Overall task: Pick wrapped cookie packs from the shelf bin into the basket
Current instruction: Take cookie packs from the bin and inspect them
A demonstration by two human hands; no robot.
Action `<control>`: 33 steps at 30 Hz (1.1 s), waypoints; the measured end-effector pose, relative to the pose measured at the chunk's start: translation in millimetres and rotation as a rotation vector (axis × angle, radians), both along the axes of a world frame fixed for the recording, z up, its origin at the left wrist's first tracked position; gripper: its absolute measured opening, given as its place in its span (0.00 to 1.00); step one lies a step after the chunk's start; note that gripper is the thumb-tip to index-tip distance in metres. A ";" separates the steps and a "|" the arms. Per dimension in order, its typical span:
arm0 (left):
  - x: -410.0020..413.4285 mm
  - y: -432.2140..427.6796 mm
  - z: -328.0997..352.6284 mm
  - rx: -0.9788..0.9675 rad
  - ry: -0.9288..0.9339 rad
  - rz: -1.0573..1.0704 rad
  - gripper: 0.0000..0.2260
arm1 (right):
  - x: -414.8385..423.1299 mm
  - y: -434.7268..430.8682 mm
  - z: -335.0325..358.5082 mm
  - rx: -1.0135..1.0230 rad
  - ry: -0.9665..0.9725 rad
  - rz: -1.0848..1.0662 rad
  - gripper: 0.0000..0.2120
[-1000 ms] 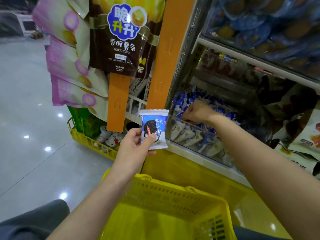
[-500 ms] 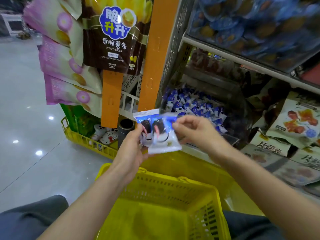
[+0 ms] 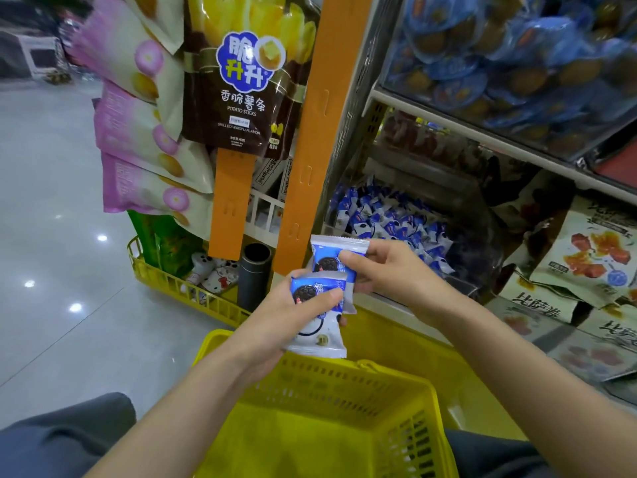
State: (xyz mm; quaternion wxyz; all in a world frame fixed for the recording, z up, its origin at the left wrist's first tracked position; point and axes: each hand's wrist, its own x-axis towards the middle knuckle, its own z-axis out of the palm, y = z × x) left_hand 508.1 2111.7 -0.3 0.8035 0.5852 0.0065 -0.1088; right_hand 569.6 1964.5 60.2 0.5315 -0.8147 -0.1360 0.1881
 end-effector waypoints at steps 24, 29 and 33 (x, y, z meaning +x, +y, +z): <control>29.1 5.7 -9.7 -0.085 0.199 0.261 0.08 | 127.2 24.3 -12.2 -0.564 0.023 -0.040 0.15; 25.4 4.2 -14.5 0.091 0.089 0.240 0.11 | 93.6 20.3 -7.1 -0.460 -0.472 -0.270 0.14; 22.9 -0.8 -17.2 0.145 0.077 0.210 0.12 | 33.0 8.6 -14.7 -0.214 -0.580 -0.095 0.09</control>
